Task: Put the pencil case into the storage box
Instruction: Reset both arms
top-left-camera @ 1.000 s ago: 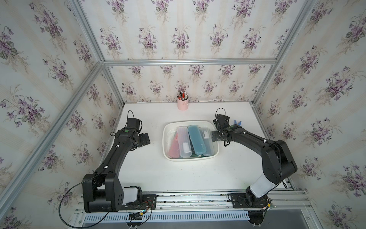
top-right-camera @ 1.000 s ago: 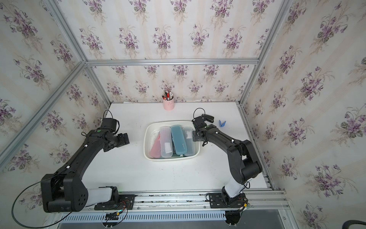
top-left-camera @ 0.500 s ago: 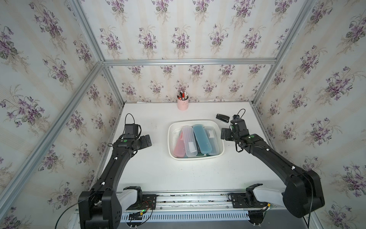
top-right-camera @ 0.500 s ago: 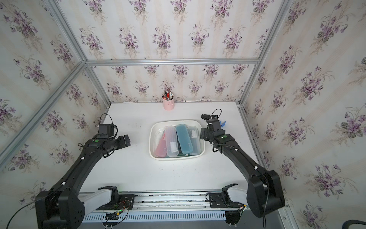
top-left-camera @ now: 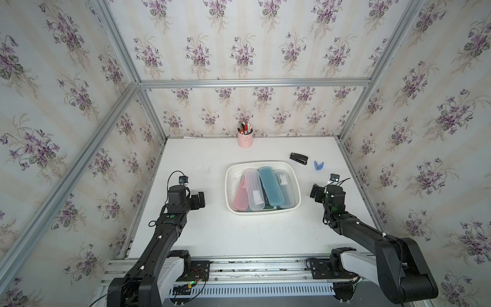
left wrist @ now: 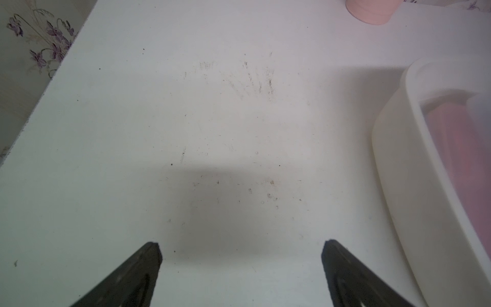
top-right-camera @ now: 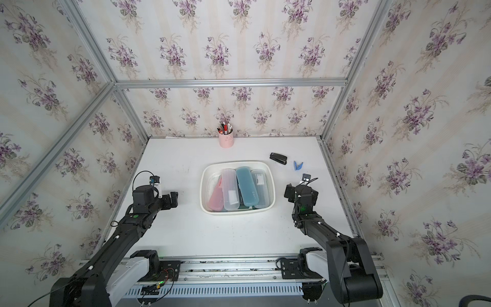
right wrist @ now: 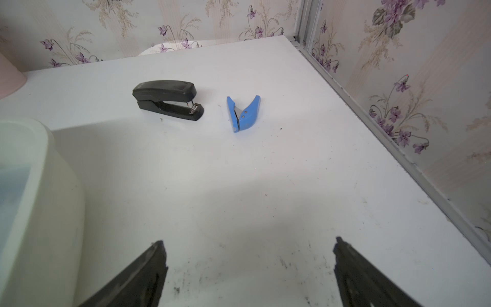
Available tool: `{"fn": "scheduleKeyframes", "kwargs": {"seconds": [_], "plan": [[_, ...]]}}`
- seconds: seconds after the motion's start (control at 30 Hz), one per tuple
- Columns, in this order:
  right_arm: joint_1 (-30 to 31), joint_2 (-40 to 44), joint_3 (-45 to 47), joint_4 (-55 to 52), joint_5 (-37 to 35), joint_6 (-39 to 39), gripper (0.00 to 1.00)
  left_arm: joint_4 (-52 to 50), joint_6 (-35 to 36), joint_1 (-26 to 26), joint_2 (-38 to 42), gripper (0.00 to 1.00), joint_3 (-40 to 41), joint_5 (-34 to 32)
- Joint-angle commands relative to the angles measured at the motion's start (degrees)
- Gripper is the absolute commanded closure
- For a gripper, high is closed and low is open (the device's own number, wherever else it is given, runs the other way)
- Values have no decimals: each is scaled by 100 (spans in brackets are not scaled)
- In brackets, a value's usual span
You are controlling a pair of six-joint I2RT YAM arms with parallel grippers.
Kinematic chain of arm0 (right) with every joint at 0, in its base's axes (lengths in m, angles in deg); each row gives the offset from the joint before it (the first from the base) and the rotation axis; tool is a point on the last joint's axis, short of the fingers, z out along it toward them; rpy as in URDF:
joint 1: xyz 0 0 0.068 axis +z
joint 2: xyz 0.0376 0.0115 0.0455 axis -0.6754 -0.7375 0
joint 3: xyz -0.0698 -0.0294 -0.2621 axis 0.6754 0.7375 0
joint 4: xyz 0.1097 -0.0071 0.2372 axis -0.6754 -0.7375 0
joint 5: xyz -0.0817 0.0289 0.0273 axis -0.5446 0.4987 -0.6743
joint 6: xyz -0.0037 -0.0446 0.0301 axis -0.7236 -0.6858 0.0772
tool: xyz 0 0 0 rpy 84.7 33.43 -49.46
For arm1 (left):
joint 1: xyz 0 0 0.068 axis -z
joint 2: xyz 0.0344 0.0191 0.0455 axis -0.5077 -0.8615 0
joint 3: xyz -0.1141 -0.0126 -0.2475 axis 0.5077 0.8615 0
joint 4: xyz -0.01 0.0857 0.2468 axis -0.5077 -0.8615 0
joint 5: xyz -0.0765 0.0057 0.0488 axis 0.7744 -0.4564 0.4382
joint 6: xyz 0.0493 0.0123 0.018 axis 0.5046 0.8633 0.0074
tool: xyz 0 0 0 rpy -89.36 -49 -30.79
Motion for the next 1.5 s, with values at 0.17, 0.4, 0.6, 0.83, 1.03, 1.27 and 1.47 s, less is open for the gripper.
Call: {"fn": "scheduleKeyframes", "kwargs": {"seconds": [0.17, 0.4, 0.6, 0.83, 1.03, 1.27, 1.47], "plan": [[-123, -430, -7, 1748, 333, -294, 0, 1713, 656, -13, -351, 1, 155, -429], [-184, -1249, -487, 2197, 1041, -576, 0, 2472, 917, -11, -1640, 1, -436, -71], [-287, -1506, -782, 1999, 783, -783, 0, 2455, 1106, -17, -2468, 1, -1052, 153], [-858, -1637, -551, 2656, 1919, -243, 0, 2517, 996, -44, -3111, 1, -1378, 353], [-781, -1730, -244, 3297, 1981, -397, 0, 4055, 992, 14, -3048, 1, -470, 182], [-704, -2013, 450, 5016, 1380, -289, 0, 4018, 1020, 53, -3054, 1, -482, 117], [-658, -1988, 111, 4213, 1917, -570, 0, 4070, 1030, 62, -3069, 1, -470, 107]]}}
